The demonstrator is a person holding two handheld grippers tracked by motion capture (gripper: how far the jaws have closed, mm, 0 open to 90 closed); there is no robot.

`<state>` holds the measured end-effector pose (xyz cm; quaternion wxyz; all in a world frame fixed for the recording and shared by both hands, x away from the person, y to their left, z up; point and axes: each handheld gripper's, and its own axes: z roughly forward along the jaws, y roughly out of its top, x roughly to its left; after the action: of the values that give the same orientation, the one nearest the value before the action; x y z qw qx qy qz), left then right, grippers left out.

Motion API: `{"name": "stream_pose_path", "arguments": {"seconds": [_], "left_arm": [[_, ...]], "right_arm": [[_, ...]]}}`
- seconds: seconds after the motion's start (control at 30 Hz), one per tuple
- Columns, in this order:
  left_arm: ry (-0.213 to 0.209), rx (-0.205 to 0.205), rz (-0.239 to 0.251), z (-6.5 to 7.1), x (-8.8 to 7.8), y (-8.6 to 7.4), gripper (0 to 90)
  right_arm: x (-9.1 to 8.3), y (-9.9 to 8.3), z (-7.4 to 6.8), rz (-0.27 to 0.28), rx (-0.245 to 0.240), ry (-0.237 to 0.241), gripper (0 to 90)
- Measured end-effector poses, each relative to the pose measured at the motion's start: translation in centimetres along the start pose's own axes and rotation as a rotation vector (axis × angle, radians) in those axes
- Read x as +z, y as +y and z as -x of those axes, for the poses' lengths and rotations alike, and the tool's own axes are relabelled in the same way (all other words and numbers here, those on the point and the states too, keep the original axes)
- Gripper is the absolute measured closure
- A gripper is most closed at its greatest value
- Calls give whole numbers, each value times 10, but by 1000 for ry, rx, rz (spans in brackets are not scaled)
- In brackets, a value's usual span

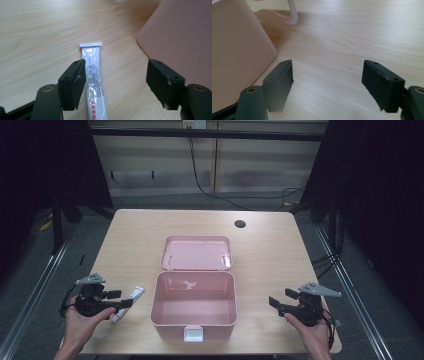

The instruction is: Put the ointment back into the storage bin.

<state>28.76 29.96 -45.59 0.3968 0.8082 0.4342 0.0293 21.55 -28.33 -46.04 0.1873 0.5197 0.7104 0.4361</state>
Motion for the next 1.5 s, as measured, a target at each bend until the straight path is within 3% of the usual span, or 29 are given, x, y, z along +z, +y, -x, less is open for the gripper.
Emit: {"name": "stream_pose_path", "arguments": {"seconds": [0.37,0.47,0.53,0.6,0.63,0.67,0.77,0.8,0.97,1.13,1.23,1.37,1.5], "left_arm": [[-5,12,-24,5,-1,4,378],[-46,7,-19,9,-5,10,377],[-42,11,-37,10,-5,13,380],[-34,10,-49,10,-6,15,448],[-57,3,-71,10,-6,18,460],[-43,4,-78,10,-6,20,450],[-19,26,-114,12,-7,25,457],[7,60,-155,15,-6,31,458],[8,112,-234,18,2,44,461],[7,111,-275,14,10,49,464],[-20,92,-281,9,11,47,452],[-3,110,-304,4,13,47,542],[14,105,-332,2,18,47,564]], "right_arm": [[-3,1,-5,-29,26,31,245],[-3,1,-6,-45,5,31,248],[-3,2,-7,-51,-12,27,248],[-3,2,-7,-49,-11,24,248],[-3,2,-7,-49,-14,31,248],[-3,3,-7,-50,-15,30,248],[-3,3,-8,-53,-17,34,248],[-3,3,-8,-52,-20,35,248],[-2,3,-8,-54,-19,43,248],[-2,4,-9,-57,-28,39,250],[-3,3,-10,-55,-33,45,250],[-2,3,-10,-62,-34,49,249],[-1,3,-11,-67,-35,49,250]]}}
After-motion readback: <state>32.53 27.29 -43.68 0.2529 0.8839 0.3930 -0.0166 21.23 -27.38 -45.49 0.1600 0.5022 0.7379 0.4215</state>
